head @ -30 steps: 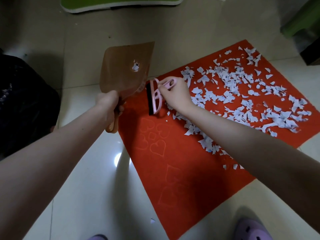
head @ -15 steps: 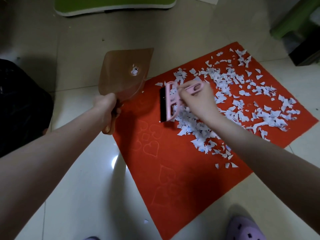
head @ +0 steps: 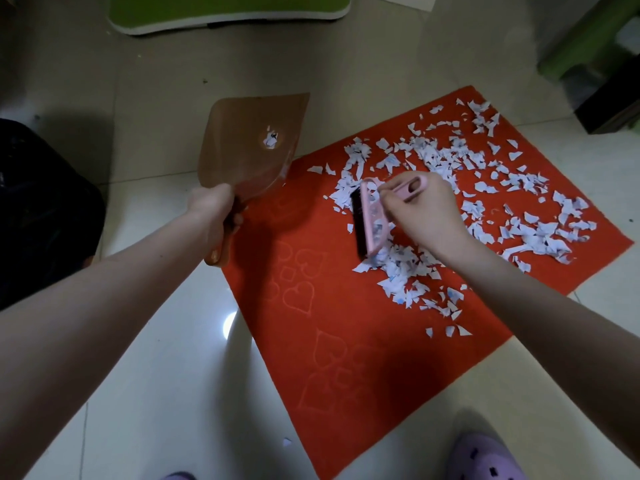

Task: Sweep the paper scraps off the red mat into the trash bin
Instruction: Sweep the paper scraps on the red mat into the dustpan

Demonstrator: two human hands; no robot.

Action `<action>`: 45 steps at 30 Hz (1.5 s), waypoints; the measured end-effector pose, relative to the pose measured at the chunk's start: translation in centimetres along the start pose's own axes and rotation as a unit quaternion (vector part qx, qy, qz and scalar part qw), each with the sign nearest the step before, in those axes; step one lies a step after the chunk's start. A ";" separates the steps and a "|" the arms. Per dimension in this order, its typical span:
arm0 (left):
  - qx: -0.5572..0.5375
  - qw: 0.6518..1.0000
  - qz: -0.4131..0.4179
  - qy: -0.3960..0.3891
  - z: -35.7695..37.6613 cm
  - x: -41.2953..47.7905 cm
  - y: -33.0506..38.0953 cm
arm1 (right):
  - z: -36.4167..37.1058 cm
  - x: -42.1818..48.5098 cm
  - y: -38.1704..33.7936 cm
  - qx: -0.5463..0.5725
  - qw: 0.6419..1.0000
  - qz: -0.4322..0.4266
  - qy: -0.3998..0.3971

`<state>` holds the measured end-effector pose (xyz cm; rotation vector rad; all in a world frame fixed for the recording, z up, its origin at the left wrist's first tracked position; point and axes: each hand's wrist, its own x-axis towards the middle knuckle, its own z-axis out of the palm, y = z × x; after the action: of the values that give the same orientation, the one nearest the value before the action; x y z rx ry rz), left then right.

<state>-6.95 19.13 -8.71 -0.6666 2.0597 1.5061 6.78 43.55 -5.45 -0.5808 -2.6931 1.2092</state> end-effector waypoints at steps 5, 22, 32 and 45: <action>-0.023 1.000 0.004 -0.004 0.8 -0.3 0.1 | 2.2 0.2 -0.4 0.049 0.998 -0.003 -0.045; -0.038 0.999 0.003 -0.007 -0.6 0.9 -0.2 | 11.5 7.2 -2.9 0.242 0.966 0.093 -0.024; -0.024 1.000 -0.004 -0.017 0.4 1.3 0.0 | 2.5 5.2 2.0 0.129 0.980 0.102 0.116; -0.019 1.000 0.007 -0.002 1.3 0.2 0.3 | 8.0 5.9 -1.1 0.190 0.980 0.062 0.015</action>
<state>-7.12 20.46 -8.95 -0.6649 2.0402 1.5565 -1.16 39.72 -10.24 -0.7056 -2.3380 1.6757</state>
